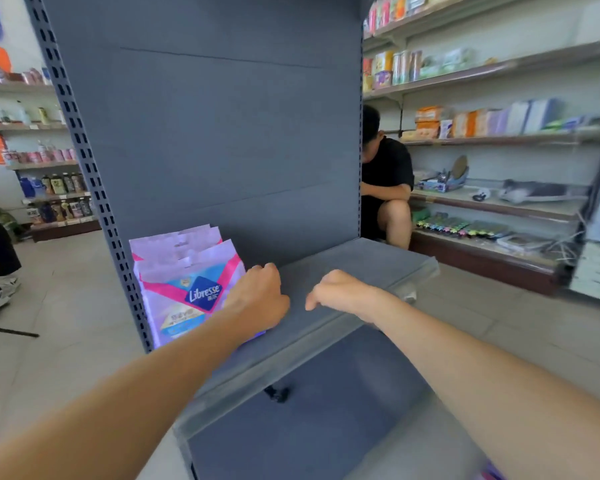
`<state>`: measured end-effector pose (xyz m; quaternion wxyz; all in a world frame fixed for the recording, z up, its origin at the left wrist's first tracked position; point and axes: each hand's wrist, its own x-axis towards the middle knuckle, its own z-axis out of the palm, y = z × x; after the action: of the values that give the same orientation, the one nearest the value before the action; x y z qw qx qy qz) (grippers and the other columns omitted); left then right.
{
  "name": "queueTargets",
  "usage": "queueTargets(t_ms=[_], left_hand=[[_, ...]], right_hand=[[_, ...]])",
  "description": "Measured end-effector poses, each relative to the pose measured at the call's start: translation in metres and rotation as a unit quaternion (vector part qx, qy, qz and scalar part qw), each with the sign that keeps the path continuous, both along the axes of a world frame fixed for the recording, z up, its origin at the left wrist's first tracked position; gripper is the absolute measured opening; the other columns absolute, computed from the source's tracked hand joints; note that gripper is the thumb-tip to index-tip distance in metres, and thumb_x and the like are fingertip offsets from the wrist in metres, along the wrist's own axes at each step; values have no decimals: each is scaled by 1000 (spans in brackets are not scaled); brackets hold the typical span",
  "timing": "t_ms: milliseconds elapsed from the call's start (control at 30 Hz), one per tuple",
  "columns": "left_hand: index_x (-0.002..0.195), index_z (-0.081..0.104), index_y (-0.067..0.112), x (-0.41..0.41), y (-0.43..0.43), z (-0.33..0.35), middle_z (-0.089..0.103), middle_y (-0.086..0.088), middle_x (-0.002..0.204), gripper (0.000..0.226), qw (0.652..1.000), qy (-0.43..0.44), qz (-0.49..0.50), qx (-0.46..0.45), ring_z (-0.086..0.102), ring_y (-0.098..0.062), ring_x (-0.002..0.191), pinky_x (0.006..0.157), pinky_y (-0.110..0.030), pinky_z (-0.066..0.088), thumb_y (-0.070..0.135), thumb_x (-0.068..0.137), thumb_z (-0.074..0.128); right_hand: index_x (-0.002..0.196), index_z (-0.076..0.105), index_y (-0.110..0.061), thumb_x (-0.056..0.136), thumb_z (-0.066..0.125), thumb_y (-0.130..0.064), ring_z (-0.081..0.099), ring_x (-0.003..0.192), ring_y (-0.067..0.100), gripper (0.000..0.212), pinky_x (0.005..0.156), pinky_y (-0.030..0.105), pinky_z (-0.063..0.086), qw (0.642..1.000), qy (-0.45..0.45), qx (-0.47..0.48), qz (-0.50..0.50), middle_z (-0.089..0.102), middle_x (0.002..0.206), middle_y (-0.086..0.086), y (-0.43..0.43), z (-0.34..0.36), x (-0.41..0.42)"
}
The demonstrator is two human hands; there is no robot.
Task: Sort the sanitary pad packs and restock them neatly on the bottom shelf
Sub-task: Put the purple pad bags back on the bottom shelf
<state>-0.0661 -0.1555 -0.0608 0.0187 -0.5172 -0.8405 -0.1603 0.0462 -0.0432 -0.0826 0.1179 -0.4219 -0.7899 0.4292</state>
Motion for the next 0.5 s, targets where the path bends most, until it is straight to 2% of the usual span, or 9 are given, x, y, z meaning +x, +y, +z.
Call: queueTargets(t_ms=[67, 133, 233, 300, 367, 433, 500], left_hand=[[105, 54, 5, 35, 17, -11, 57, -12, 116, 26, 997, -6, -42, -64, 57, -33, 104, 81, -37, 48, 21, 85, 54], [112, 58, 9, 74, 33, -20, 59, -10, 116, 31, 987, -21, -91, -132, 59, -32, 105, 85, -37, 50, 25, 86, 56], [98, 65, 6, 130, 59, -32, 65, -7, 99, 26, 952, -35, -198, -232, 62, -27, 93, 78, -34, 48, 29, 87, 58], [95, 66, 6, 168, 72, -40, 64, -7, 88, 26, 933, -29, -243, -264, 62, -25, 87, 76, -34, 47, 29, 89, 56], [106, 67, 3, 204, 82, -48, 64, -15, 92, 31, 921, -38, -278, -269, 62, -31, 90, 78, -36, 48, 25, 90, 54], [110, 60, -9, 239, 91, -56, 63, -28, 105, 38, 911, -45, -311, -268, 59, -41, 103, 84, -42, 49, 22, 91, 53], [106, 57, -15, 269, 101, -69, 63, -27, 110, 39, 898, -46, -338, -277, 58, -40, 107, 82, -39, 48, 21, 91, 53]], right_hand=[[85, 56, -14, 69, 70, -34, 48, 90, 23, 29, 67, 30, 39, 996, -78, 24, 24, 50, 91, 2, 5, -8, 37], [75, 56, -16, 69, 71, -35, 49, 82, 23, 25, 68, 31, 39, 989, -142, 39, 22, 52, 81, 2, 11, -17, 78], [100, 67, -3, 73, 72, -32, 62, 95, 26, 39, 83, 35, 50, 981, -191, 37, -6, 68, 100, 11, 19, -27, 143], [106, 67, 0, 69, 73, -34, 64, 104, 30, 50, 89, 38, 51, 978, -203, 34, -35, 68, 110, 15, 23, -34, 189], [105, 67, 1, 71, 72, -34, 64, 97, 29, 49, 82, 36, 51, 973, -216, 37, -69, 68, 107, 16, 25, -39, 235], [103, 66, 1, 80, 69, -30, 59, 89, 25, 40, 75, 32, 46, 967, -229, 37, -106, 66, 101, 15, 26, -47, 279], [106, 65, 1, 82, 67, -29, 62, 95, 27, 38, 78, 34, 50, 962, -235, 21, -139, 66, 105, 14, 26, -56, 317]])
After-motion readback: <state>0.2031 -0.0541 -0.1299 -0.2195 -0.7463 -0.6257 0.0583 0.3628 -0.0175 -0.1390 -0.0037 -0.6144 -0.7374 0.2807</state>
